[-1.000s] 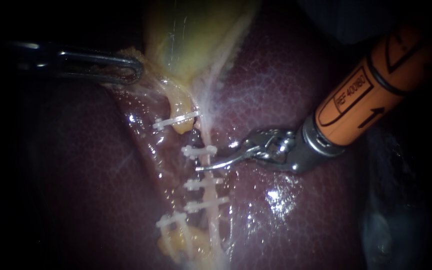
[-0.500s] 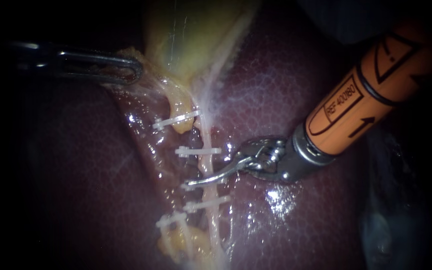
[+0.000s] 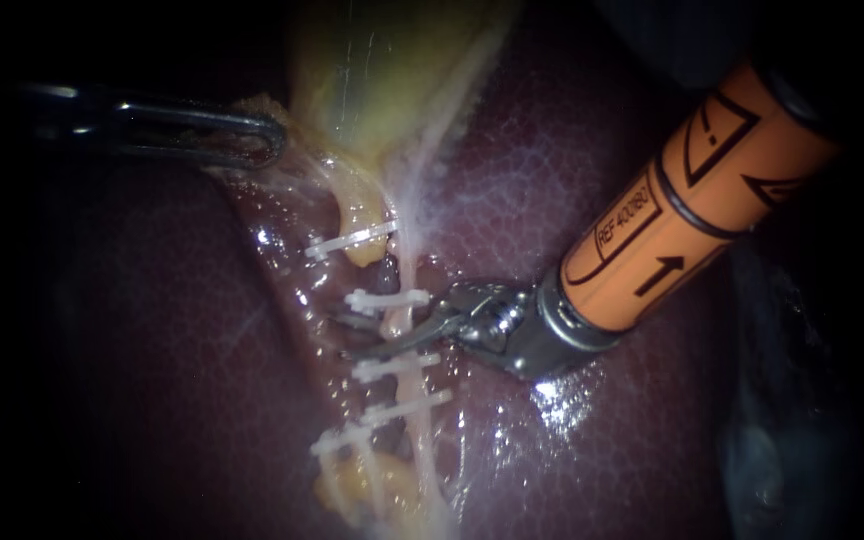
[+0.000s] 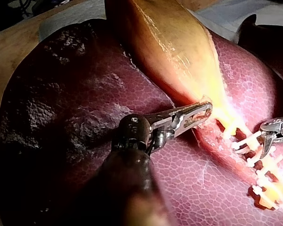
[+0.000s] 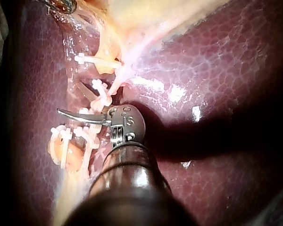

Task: Go to the cutting position right tube

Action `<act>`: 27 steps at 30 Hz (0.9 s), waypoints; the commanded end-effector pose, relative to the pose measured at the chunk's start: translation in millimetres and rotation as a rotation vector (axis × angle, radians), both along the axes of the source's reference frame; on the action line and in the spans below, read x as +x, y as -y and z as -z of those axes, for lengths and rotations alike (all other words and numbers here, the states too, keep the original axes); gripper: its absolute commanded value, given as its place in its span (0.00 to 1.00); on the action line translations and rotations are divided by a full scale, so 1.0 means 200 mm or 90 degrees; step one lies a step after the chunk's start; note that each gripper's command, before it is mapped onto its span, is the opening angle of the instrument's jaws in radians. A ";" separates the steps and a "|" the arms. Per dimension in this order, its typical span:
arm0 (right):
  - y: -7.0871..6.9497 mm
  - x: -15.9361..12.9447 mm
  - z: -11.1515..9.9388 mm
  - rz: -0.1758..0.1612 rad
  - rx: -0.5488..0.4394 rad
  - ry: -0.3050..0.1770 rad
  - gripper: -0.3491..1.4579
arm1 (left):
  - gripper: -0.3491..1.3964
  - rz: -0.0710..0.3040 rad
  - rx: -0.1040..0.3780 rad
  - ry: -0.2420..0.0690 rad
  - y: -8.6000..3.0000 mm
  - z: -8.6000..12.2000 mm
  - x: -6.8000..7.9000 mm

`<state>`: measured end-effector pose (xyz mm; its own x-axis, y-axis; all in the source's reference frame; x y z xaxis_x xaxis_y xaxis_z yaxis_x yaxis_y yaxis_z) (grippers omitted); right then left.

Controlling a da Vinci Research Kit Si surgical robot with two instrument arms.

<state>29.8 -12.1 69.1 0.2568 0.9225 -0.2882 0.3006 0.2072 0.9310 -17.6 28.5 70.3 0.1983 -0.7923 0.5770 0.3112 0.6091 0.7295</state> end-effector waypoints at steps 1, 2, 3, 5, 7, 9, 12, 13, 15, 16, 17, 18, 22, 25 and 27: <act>-0.001 0.000 0.002 0.001 0.004 -0.010 0.90 | 0.00 0.000 0.000 0.000 0.000 0.000 0.000; -0.001 0.001 0.003 0.002 0.007 -0.020 0.90 | 0.00 0.000 0.000 0.000 0.000 0.000 0.000; -0.002 0.002 0.005 0.006 0.015 -0.031 0.90 | 0.00 0.000 0.000 0.000 0.000 0.000 0.000; -0.002 0.002 0.007 0.004 0.017 -0.045 0.90 | 0.00 0.000 0.000 0.000 0.000 0.000 0.000; -0.003 0.003 0.010 0.000 0.016 -0.056 0.90 | 0.00 0.000 0.000 0.000 0.000 0.000 0.000; -0.003 0.004 0.012 -0.003 0.013 -0.065 0.90 | 0.00 0.000 0.000 0.000 0.000 0.000 0.000; -0.005 0.004 0.016 -0.006 0.017 -0.069 0.90 | 0.00 0.000 0.000 0.000 0.000 0.000 0.000; -0.005 0.004 0.017 -0.008 0.019 -0.071 0.92 | 0.00 0.000 0.000 0.000 0.000 0.000 0.000; -0.006 0.004 0.019 -0.008 0.021 -0.071 0.93 | 0.00 0.000 0.000 0.000 0.000 0.000 0.000; -0.006 0.004 0.020 -0.010 0.023 -0.074 0.94 | 0.00 0.000 0.000 0.000 0.000 0.000 0.000; -0.007 0.004 0.021 -0.012 0.025 -0.077 0.94 | 0.00 0.000 0.000 0.000 0.000 0.000 0.000; -0.007 0.004 0.022 -0.013 0.026 -0.079 0.94 | 0.00 0.000 0.000 0.000 0.000 0.000 0.000; -0.007 0.004 0.023 -0.013 0.027 -0.079 0.94 | 0.00 0.000 0.000 0.000 0.000 0.000 0.001; -0.007 0.004 0.023 -0.013 0.027 -0.079 0.94 | 0.00 0.000 0.000 0.000 0.000 0.000 0.001; -0.007 0.004 0.023 -0.012 0.027 -0.079 0.94 | 0.00 0.000 0.000 0.000 0.000 0.000 0.001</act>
<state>30.6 -10.6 64.5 0.2027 0.9391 -0.2775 0.4103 0.1759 0.8948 -17.5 28.5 70.3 0.1988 -0.7922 0.5770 0.3102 0.6093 0.7297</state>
